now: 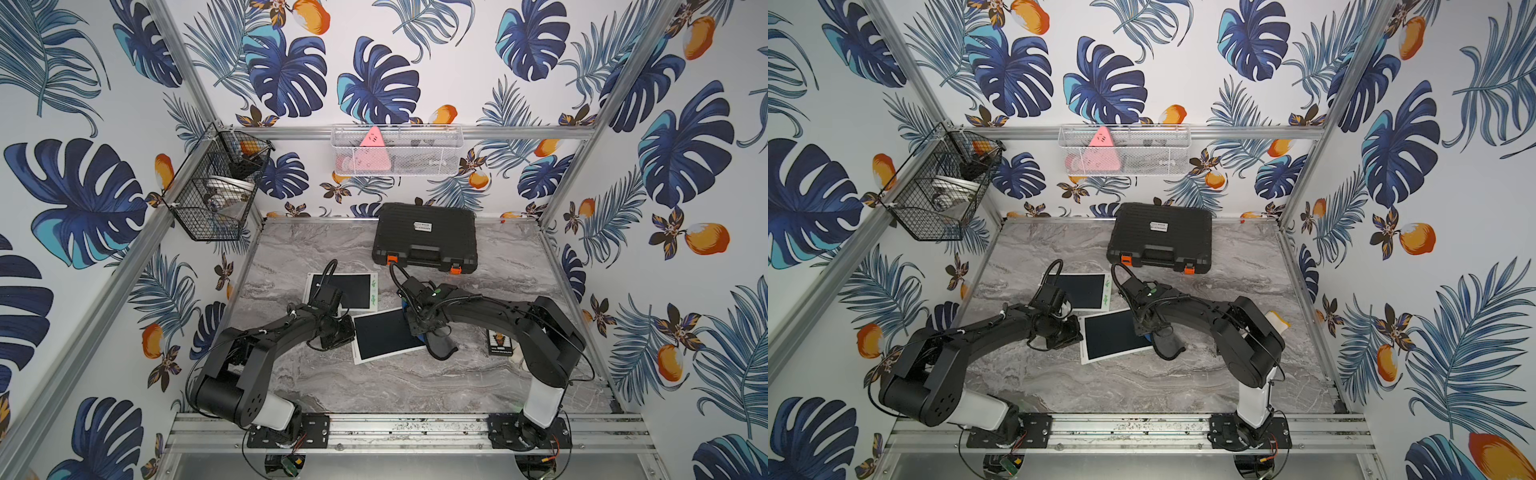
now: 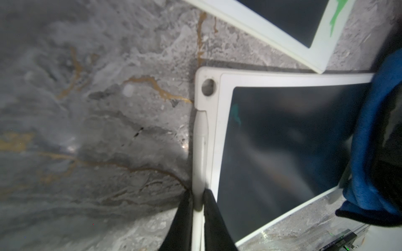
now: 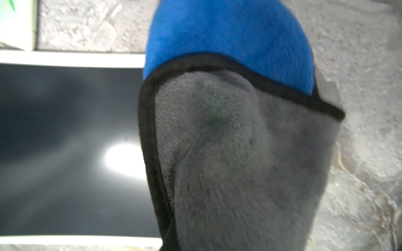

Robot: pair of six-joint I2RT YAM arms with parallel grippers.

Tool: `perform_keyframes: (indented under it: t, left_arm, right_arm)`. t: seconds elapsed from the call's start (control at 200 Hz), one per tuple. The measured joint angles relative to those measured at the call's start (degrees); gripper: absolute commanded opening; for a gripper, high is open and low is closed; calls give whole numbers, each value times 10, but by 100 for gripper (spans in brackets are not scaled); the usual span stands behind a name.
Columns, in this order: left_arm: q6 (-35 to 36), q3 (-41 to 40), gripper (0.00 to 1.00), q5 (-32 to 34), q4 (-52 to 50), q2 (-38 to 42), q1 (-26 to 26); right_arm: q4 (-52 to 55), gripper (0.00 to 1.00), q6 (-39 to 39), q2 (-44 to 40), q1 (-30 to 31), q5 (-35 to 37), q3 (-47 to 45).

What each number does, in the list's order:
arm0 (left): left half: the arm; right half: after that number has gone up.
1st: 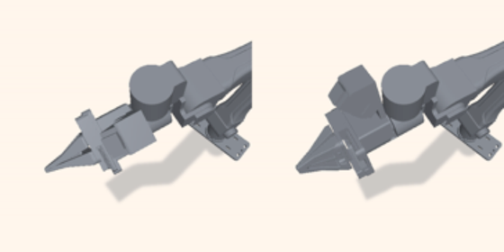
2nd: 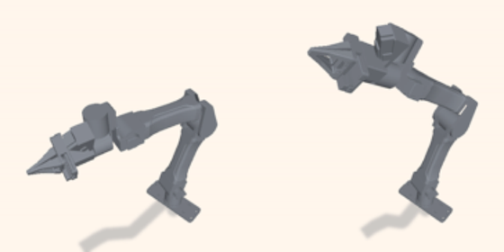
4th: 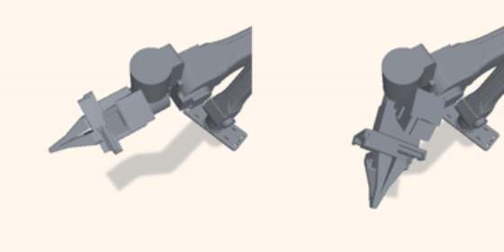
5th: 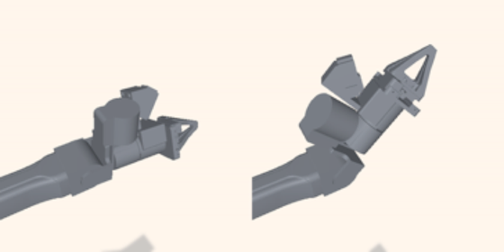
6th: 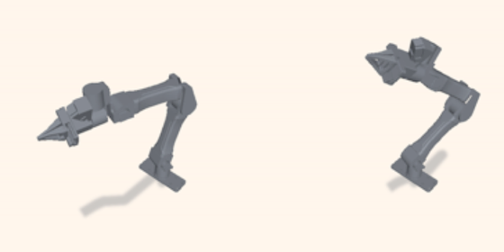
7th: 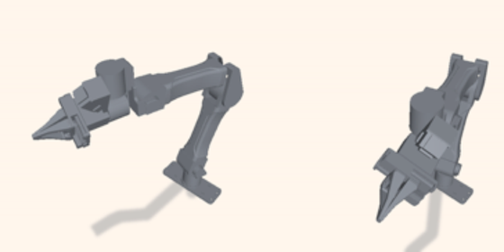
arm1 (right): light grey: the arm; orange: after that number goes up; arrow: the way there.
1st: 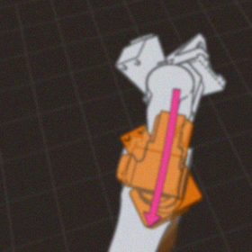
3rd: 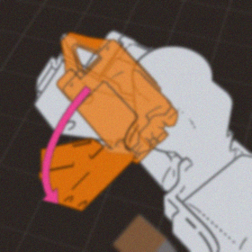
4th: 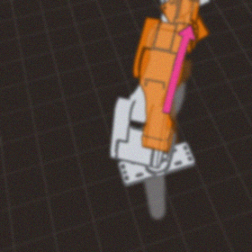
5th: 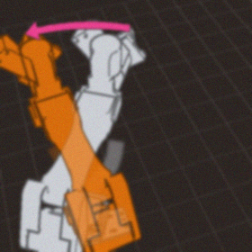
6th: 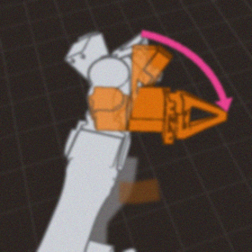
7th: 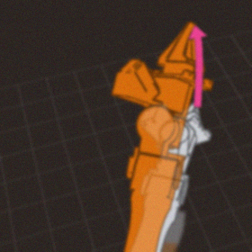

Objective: Wipe the drawing tablet
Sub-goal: Wipe the dirt from the drawing tablet.

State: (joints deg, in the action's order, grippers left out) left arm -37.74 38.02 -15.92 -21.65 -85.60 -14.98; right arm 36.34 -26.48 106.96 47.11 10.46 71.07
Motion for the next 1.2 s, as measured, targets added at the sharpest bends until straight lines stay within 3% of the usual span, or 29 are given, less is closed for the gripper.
perform_keyframes:
  t: [0.305,0.57,0.951,1.201]
  left_arm:
    - [0,0,14,1,0,0,0]
    - [0,2,14,1,-1,-1,0]
    - [0,2,14,1,-2,-2,0]
    - [0,2,14,1,-2,-2,0]
  right_arm:
    - [1,0,5,-18,-74,9,-48]
    - [8,0,14,-13,1,8,-12]
    - [-19,0,11,-21,-58,-3,-53]
    - [-1,0,20,-22,7,6,-30]
